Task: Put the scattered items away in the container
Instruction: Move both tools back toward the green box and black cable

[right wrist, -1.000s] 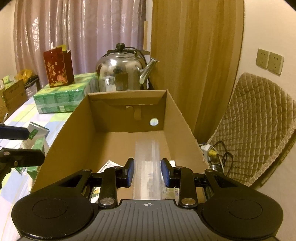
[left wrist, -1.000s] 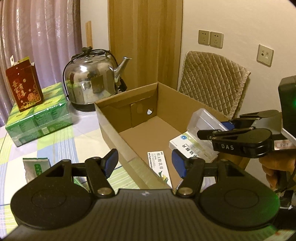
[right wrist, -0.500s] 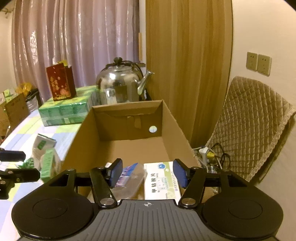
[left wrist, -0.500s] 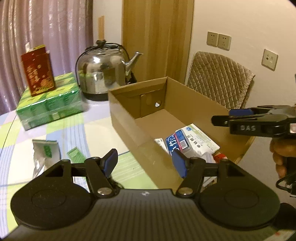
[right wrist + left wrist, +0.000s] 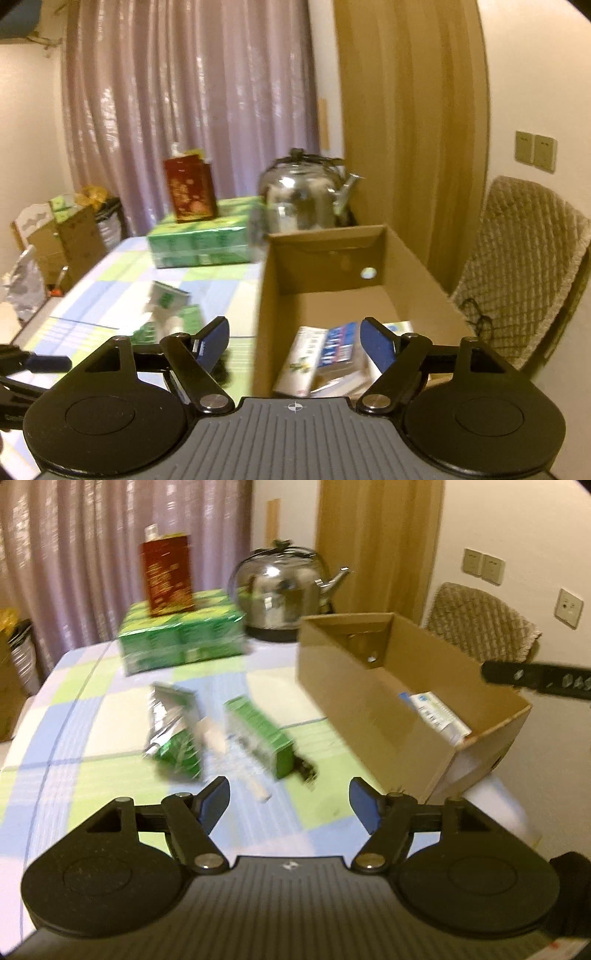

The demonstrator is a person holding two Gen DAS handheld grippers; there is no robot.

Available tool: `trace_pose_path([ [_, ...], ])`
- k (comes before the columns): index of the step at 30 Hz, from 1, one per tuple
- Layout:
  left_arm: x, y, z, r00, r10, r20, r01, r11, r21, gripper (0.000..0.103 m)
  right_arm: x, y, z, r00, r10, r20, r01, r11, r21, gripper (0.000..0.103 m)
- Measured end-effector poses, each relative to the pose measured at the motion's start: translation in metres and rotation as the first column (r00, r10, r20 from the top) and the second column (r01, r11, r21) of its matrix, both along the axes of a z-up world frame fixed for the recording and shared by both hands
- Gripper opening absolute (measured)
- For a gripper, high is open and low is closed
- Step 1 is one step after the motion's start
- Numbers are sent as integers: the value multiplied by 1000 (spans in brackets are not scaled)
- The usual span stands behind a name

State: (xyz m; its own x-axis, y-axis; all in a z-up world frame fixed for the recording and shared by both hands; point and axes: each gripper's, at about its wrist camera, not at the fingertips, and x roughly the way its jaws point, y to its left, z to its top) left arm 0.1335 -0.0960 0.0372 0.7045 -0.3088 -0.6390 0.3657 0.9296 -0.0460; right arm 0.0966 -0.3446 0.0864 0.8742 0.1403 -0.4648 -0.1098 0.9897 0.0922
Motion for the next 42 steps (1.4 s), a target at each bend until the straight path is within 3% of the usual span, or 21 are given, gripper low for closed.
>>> trace_pose_path([
  [10,-37,71,-9,989,143,-27,-142,990,22,74,-24,61,-7,990,137,-25,-138,990,-32,78],
  [22,-47,103,-13,980,196,-35,-195,981,26,91,-22,103,-27,969,234,-77,-239,969,-67,79],
  [28,-35,108,-19,978,203,-47,-202,979,17,92,1,121,-46,959,262,-108,-273,956,-107,79],
  [42,11,109,-38,977,199,-80,-200,980,-3,93,95,142,-104,969,184,-167,-211,963,-166,78],
])
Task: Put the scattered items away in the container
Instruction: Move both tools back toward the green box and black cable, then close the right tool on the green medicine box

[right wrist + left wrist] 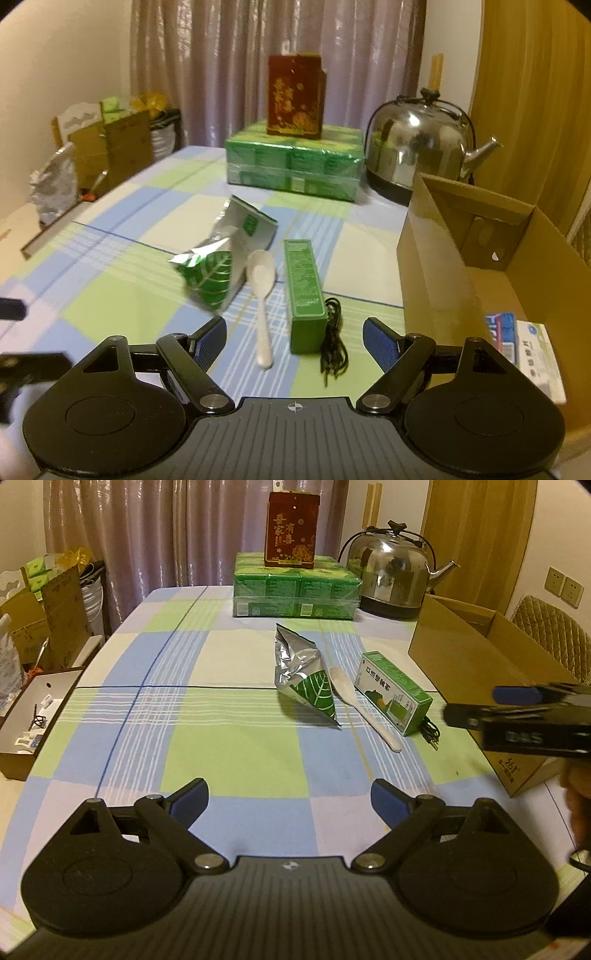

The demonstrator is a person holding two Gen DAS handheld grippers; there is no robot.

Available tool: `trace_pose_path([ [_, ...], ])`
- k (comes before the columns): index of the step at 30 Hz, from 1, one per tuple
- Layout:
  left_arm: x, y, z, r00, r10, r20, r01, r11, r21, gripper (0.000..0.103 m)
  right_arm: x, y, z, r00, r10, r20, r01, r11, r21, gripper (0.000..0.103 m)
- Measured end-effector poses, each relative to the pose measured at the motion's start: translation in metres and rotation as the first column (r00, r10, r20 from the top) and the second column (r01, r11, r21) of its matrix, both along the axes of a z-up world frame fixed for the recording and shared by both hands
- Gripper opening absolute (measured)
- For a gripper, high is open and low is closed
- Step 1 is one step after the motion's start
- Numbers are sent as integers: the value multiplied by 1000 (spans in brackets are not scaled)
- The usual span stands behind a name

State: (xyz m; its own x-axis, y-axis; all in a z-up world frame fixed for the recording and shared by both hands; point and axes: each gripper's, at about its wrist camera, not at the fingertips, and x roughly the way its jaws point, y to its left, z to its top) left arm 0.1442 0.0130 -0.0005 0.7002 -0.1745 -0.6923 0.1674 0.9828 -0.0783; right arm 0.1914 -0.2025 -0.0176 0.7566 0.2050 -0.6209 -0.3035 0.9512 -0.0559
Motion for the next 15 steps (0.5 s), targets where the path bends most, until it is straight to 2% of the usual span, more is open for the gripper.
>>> trace_pose_path([
  [7,25,-8,-14,1000,-22,-17,22,1000,-9,93,45,1,-36,998,-31,-55,29,999,-39,78],
  [10,40,-10,-23,999,-30,-22,30,999,11,93,55,-1,-48,997,-30,-73,27,999,-46,78],
  [15,58,-7,-32,999,-23,-30,23,1000,2,93,70,-3,-63,996,-24,-91,20,999,-38,75],
])
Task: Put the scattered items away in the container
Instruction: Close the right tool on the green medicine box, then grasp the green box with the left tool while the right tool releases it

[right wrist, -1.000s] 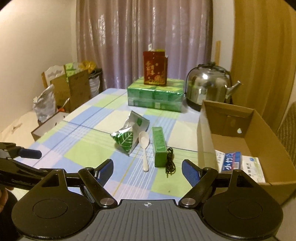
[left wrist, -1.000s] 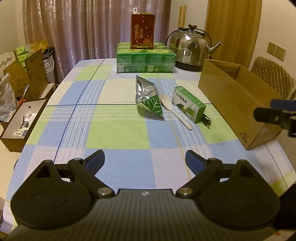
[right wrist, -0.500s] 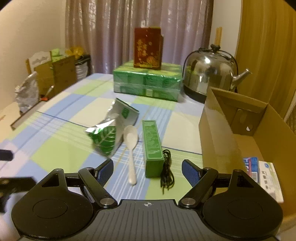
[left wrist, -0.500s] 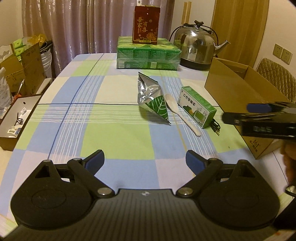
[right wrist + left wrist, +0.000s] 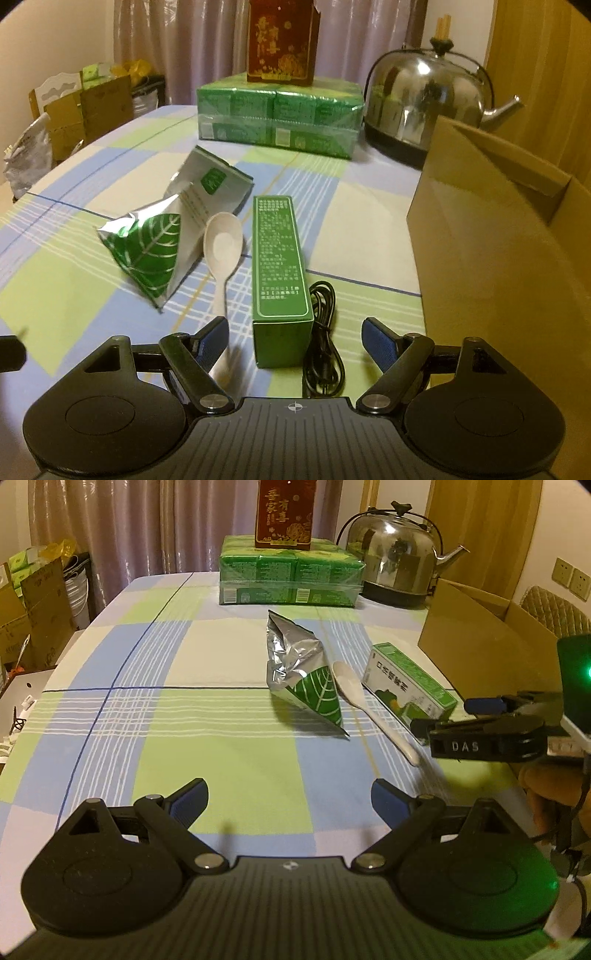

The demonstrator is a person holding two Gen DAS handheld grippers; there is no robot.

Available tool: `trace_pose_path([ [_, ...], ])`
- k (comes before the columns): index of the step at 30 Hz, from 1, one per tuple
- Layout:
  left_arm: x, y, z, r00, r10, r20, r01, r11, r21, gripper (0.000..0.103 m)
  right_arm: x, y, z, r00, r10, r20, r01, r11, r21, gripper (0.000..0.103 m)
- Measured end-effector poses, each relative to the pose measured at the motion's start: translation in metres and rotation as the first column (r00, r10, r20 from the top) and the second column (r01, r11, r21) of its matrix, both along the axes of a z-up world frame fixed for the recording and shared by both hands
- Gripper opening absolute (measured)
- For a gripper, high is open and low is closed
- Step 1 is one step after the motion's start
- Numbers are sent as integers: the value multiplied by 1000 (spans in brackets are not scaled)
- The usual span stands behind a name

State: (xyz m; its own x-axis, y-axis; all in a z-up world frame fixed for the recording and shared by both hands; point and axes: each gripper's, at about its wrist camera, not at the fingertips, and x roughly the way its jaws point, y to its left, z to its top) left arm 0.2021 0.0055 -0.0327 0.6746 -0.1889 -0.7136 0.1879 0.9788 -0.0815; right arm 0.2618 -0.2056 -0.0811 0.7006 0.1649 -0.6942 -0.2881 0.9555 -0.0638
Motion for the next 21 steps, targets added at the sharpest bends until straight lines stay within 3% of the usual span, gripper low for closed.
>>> trace_pose_path([
  [7,8,-4,-8,1000,-9,-6,9,1000,12,93,16,-5,-10,999,-11,-34,12,999,33,49],
  [13,7,-7,-14,1000,-15,-22,15,1000,12,93,3,-5,-6,999,1,-44,1,999,47,46],
  [21,-9,-3,-14,999,-10,-31,11,1000,13,93,-62,12,2,996,47,-71,-45,998,41,44],
])
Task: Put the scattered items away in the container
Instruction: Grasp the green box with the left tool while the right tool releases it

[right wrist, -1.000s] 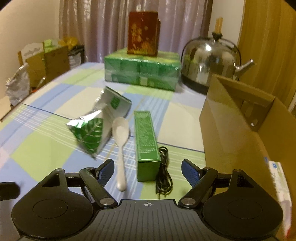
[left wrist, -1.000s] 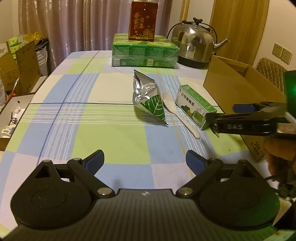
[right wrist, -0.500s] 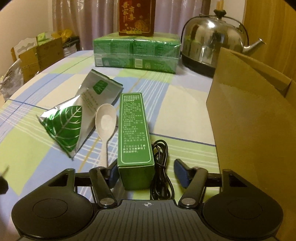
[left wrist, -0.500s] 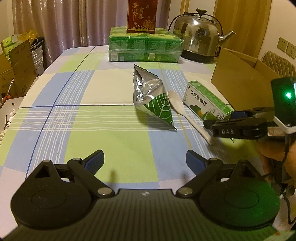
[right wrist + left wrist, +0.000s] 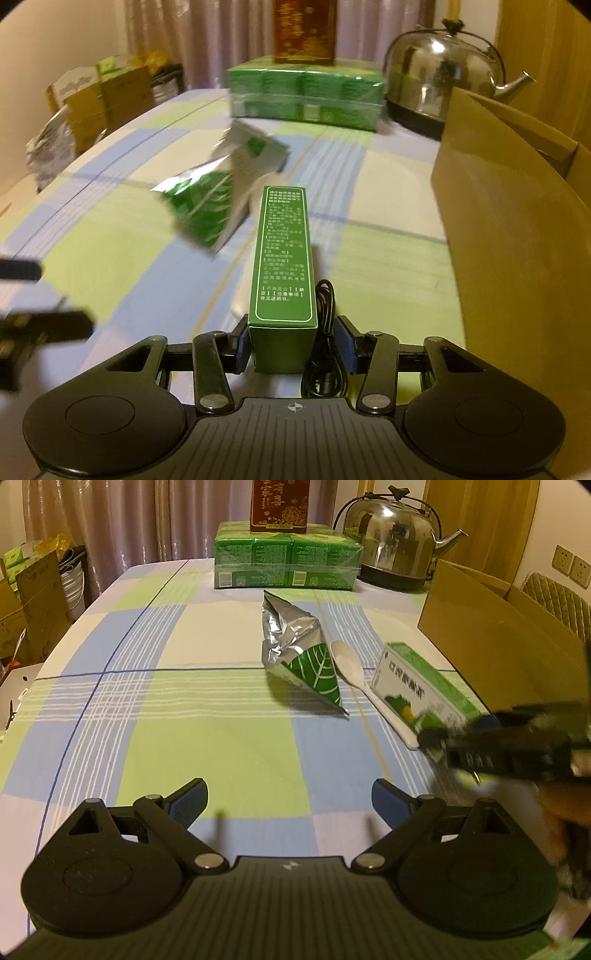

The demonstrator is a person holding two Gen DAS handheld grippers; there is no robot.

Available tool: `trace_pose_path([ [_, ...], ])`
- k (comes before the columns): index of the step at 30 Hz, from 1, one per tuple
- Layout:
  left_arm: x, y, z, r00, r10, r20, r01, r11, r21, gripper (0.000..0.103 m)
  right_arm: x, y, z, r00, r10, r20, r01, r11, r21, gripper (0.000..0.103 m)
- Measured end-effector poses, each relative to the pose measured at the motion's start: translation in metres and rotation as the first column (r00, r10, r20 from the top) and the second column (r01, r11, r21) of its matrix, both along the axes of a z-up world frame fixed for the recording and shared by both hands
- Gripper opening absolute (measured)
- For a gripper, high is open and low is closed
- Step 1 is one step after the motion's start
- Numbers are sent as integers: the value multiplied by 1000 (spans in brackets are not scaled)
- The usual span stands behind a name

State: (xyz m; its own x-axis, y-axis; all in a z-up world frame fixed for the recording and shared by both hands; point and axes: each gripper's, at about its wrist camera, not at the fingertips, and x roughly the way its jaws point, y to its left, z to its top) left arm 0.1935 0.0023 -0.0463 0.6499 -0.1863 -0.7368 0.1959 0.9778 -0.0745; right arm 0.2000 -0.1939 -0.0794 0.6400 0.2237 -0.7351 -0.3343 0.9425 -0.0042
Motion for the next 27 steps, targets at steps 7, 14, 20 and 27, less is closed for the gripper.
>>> trace_pose_path([
  [7,-26,18,10,999,33,3,-33,999,-11,94,-57,38,2,996,81,-27,-81,997,11,44],
  [14,-44,44,28,996,89,13,-88,995,-42,94,-85,60,0,983,181,-17,-181,983,-4,66],
  [20,-52,39,38,997,79,27,-77,995,-55,94,-98,35,-4,983,185,-21,-185,981,-48,67],
  [27,-52,11,35,999,41,16,-40,996,-76,94,-81,9,-10,993,121,-20,-120,993,10,60],
])
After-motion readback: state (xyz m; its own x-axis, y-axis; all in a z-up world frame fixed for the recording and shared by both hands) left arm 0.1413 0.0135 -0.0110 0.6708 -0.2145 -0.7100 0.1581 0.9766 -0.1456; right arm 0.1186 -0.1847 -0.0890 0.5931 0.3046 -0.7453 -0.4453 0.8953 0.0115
